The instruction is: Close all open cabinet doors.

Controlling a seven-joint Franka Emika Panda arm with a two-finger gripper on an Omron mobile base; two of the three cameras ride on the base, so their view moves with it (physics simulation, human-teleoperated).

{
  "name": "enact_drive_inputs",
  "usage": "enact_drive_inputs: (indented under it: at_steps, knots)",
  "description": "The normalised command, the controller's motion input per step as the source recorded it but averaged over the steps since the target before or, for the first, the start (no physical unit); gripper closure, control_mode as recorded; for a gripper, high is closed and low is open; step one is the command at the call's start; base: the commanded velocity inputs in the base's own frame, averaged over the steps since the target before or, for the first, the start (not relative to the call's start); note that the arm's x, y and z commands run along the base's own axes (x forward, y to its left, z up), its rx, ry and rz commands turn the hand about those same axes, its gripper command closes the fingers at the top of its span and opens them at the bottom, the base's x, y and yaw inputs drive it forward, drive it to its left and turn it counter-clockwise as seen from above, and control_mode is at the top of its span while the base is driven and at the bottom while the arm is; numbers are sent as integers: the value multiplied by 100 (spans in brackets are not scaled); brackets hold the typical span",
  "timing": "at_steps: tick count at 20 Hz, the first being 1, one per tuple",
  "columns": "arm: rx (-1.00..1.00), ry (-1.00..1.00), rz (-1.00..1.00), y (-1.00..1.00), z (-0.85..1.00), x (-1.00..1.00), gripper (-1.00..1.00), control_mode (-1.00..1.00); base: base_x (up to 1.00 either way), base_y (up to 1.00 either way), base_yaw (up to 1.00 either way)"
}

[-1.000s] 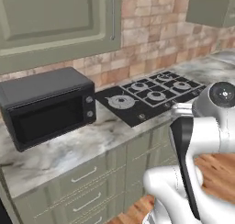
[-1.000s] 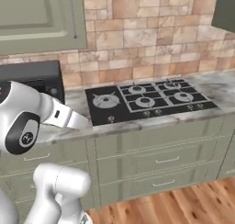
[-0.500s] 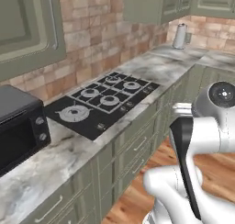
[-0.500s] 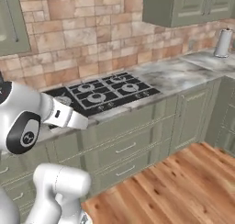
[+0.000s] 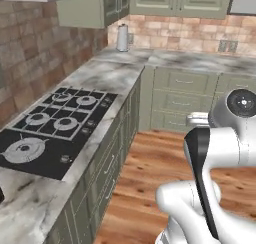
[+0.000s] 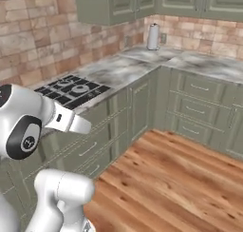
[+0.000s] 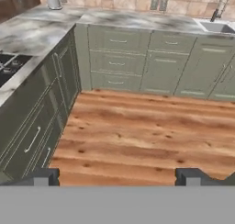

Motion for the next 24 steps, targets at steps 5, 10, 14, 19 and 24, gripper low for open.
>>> enact_drive_inputs:
  at_steps: [5, 10, 14, 19, 24]
  knots:
    - [0, 0, 0, 0, 0, 0, -100, 100, 35, -12, -57]
    - [0, 0, 0, 0, 0, 0, -100, 100, 46, -23, -52]
    - [0, 0, 0, 0, 0, 0, -100, 100, 51, -22, -50]
    - [0, 0, 0, 0, 0, 0, -100, 100, 61, -6, -49]
    - [0, 0, 0, 0, 0, 0, -100, 100, 69, 0, -47]
